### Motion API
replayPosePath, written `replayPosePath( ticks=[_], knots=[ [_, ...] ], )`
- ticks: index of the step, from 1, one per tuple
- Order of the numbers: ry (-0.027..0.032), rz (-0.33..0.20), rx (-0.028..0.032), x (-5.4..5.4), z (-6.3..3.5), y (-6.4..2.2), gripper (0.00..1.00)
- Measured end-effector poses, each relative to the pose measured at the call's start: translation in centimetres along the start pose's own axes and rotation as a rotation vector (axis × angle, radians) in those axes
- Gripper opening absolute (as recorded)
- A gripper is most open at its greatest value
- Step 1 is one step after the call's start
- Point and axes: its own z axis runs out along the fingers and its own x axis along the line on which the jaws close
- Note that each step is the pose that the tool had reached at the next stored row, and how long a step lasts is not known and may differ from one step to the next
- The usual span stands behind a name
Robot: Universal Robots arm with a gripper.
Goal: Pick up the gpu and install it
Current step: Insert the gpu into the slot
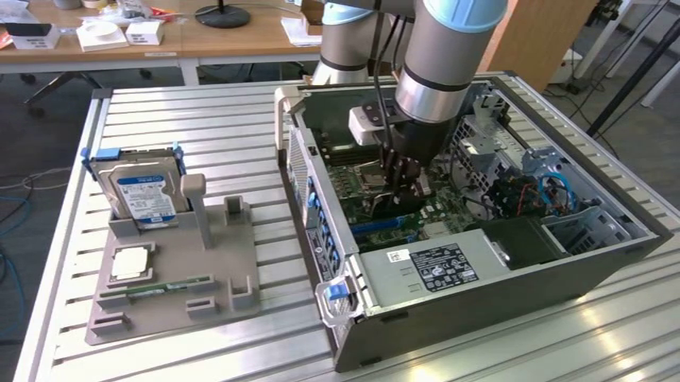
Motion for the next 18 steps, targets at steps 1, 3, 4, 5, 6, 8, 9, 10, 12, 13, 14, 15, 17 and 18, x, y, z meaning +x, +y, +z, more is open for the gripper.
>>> replayPosePath(
  ticks=[1,3,4,5,6,8,9,10,12,13,14,15,17,18],
  knots=[
    [0.0001,0.000,0.0000,0.00,0.00,0.00,0.26],
    [-0.0001,0.000,0.0001,-0.01,0.03,0.00,0.26],
    [-0.0005,0.000,0.0003,-0.01,0.09,0.01,0.26],
    [-0.0003,0.000,0.0002,0.00,0.11,0.01,0.26],
    [-0.0001,0.000,0.0001,0.00,0.11,0.01,0.26],
    [0.0000,0.000,0.0001,0.00,0.11,0.01,0.26],
    [-0.0001,0.000,0.0001,0.00,0.11,0.01,0.26],
    [-0.0002,0.000,0.0002,0.00,0.14,0.02,0.26],
    [-0.0002,0.000,0.0002,0.00,0.17,0.02,0.26],
    [-0.0002,0.000,0.0002,0.00,0.17,0.02,0.26],
    [-0.0002,0.000,0.0002,0.00,0.17,0.02,0.26],
    [-0.0002,0.000,0.0002,0.00,0.17,0.02,0.26],
    [-0.0001,0.000,0.0003,-0.01,0.17,0.13,0.26],
    [-0.0001,0.000,0.0003,-0.01,0.17,0.14,0.26]
  ],
)
